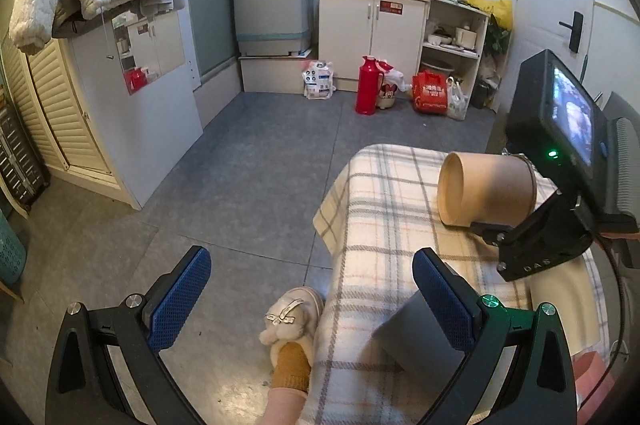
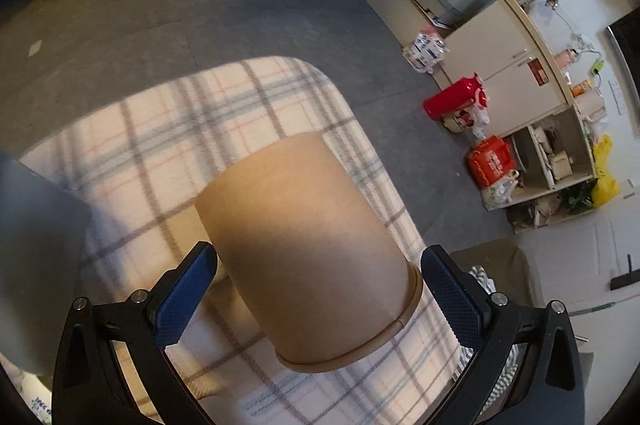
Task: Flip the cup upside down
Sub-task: 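Reach the right tool to the tan kraft cup and grasp its side, then lift the tan cup with the right tool and rotate it rim-down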
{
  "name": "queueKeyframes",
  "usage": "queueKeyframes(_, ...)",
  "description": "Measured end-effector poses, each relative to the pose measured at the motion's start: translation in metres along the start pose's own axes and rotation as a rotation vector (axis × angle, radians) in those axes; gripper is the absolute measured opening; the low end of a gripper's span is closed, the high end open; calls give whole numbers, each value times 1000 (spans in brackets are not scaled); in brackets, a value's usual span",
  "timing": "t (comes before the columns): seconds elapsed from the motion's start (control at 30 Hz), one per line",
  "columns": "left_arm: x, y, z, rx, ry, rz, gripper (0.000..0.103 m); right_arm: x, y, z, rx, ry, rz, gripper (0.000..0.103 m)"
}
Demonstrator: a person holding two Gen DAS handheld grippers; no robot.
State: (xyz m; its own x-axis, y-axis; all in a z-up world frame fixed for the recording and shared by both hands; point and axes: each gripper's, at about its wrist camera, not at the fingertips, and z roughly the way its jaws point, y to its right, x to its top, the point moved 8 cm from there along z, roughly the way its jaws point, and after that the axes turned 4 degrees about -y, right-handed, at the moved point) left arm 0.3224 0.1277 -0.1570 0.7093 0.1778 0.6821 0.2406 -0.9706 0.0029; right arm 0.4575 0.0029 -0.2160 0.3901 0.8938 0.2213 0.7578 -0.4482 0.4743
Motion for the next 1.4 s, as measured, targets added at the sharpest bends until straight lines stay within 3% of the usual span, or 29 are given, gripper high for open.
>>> queueKeyframes(0.33,3,5,-14,7,10,-2,103,-10,12,-29,0,14,95,95)
queueKeyframes(0.77,30,17,-119,-39,169,0,103,-47,24,-164,-32,84,212,93)
queueKeyframes(1.13,2,4,-206,-70,254,2,103,-101,-31,-303,-61,161,284,93)
queueKeyframes(1.4,-47,-13,-230,-60,243,34,103,-139,-105,-325,25,191,424,93)
